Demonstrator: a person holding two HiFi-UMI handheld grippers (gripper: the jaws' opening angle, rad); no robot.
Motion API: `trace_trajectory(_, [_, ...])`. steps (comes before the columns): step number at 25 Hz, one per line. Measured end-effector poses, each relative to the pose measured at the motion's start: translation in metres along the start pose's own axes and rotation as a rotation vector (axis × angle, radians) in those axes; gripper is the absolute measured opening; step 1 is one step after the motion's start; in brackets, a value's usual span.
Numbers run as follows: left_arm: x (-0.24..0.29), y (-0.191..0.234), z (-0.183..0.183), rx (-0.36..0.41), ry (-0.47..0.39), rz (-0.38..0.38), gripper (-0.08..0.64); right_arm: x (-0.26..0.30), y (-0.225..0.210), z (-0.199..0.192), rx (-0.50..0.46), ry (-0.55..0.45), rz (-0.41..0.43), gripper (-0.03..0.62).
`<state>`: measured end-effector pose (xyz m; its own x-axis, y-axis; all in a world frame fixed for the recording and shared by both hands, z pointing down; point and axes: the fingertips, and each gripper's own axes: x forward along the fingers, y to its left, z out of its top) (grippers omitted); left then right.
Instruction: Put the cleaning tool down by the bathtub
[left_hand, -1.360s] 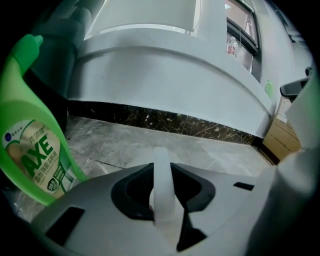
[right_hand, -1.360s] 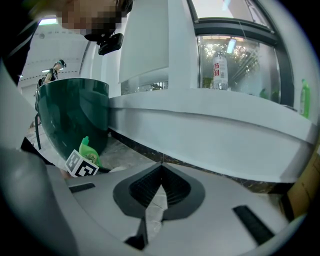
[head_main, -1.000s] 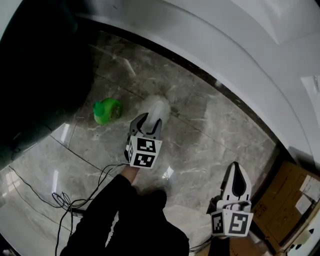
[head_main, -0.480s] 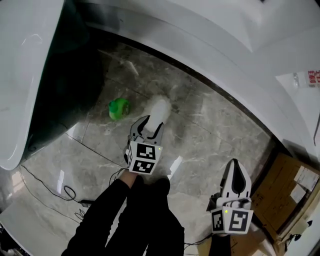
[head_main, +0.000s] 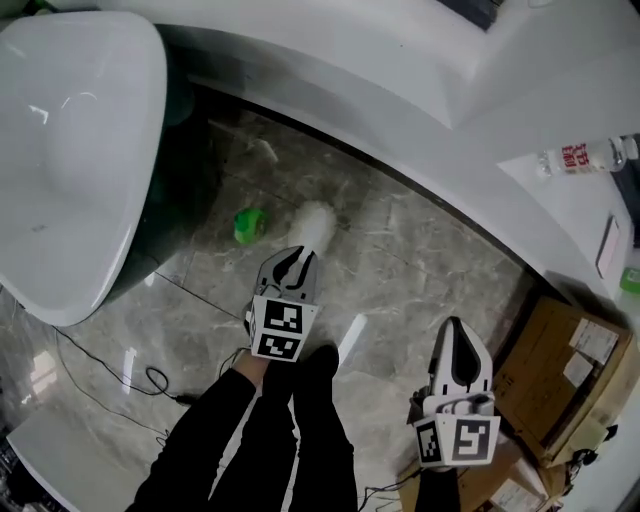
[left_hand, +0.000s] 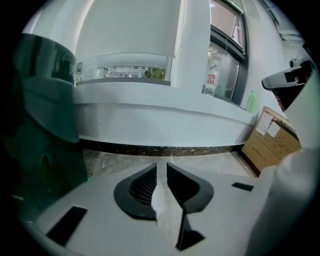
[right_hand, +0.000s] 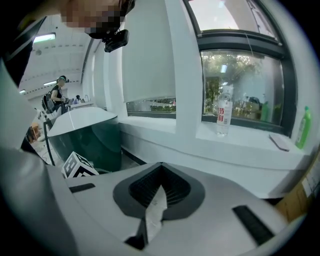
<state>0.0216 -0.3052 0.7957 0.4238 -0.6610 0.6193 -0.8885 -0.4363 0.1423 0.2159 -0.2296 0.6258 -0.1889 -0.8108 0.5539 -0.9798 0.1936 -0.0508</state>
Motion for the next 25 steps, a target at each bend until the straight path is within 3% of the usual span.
trace_trajectory(7, [-0.019, -0.010, 0.021, -0.006, 0.038, -0.004, 0.067, -0.019, 0.009, 0.027, -0.008, 0.013, 0.026, -0.002])
trace_trajectory(15, [-0.011, -0.017, 0.008, -0.006, 0.084, -0.018, 0.069, -0.032, 0.006, 0.023, 0.017, 0.027, 0.017, -0.002])
trace_trajectory(25, [-0.030, -0.032, 0.026, 0.000, 0.072, -0.025, 0.067, -0.047, 0.011, 0.041, 0.056, 0.000, 0.027, -0.002])
